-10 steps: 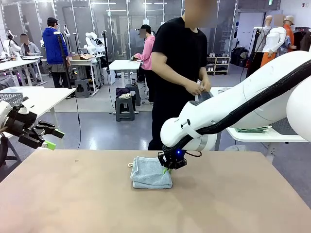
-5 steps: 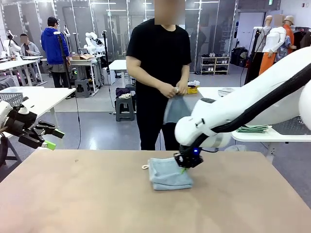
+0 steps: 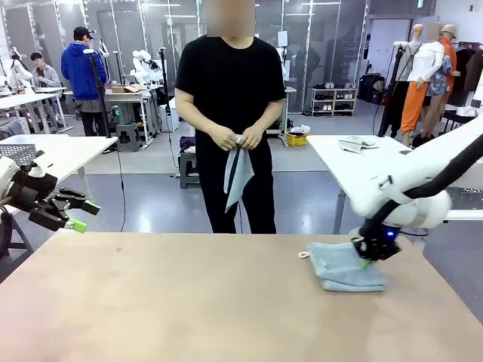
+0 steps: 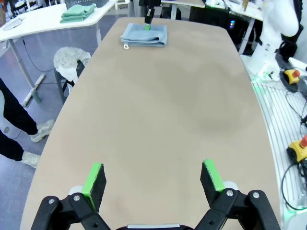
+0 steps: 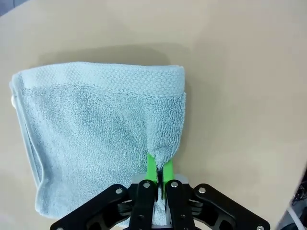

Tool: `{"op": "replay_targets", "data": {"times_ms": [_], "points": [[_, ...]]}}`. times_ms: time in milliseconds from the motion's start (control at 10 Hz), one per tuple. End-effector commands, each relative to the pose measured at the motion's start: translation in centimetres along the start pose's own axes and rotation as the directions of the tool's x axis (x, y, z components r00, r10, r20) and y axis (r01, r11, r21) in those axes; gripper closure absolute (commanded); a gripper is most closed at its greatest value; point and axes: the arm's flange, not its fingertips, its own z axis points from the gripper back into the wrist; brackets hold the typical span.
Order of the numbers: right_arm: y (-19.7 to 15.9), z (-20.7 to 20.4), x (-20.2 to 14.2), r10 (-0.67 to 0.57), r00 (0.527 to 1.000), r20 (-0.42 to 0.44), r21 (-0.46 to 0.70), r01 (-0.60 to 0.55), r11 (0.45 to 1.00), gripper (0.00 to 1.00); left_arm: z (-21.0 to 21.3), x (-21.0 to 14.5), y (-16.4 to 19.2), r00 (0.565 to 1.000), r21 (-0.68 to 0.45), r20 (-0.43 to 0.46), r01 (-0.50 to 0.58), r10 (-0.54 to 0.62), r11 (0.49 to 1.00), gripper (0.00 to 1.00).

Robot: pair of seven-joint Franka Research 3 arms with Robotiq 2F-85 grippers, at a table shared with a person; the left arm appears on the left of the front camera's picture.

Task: Fold the towels and place them in the basket.
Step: Place the folded Towel with hook on the right side of the table.

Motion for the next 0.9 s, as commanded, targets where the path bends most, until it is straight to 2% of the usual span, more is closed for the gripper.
{"op": "replay_targets", "data": {"times_ms": [0,300,500,600,700,800], "points": [[-3.8,-0.6,2.3,0.021,1.000,-0.004,-0.022,-0.021,1.000,0.95,0.1,0.2,-0.1,1.000,0.002,0.002,0.003,-0.003,1.000,0.00],[-9.3,0.6,4.2,0.019,1.000,0.009,-0.041,-0.019,0.999,0.95,0.1,0.2,-0.1,1.000,0.002,0.002,0.003,-0.003,1.000,0.00],[-10.0,0.5,4.8,0.012,1.000,-0.002,-0.042,-0.013,0.999,0.95,0.1,0.2,-0.1,1.000,0.002,0.002,0.003,-0.003,1.000,0.00],[-10.0,0.5,4.8,0.014,1.000,0.006,-0.034,-0.013,0.999,0.75,0.1,0.2,-0.1,1.000,0.002,0.002,0.003,-0.003,1.000,0.00],[-10.1,0.6,4.9,0.010,1.000,0.015,-0.033,-0.010,0.999,0.75,0.1,0.2,-0.1,1.000,0.002,0.002,0.003,-0.003,1.000,0.00],[-10.1,0.7,4.7,0.013,0.999,0.031,-0.029,-0.012,1.000,0.55,0.1,0.2,-0.1,1.000,0.002,0.002,0.003,-0.003,1.000,0.00]]}}
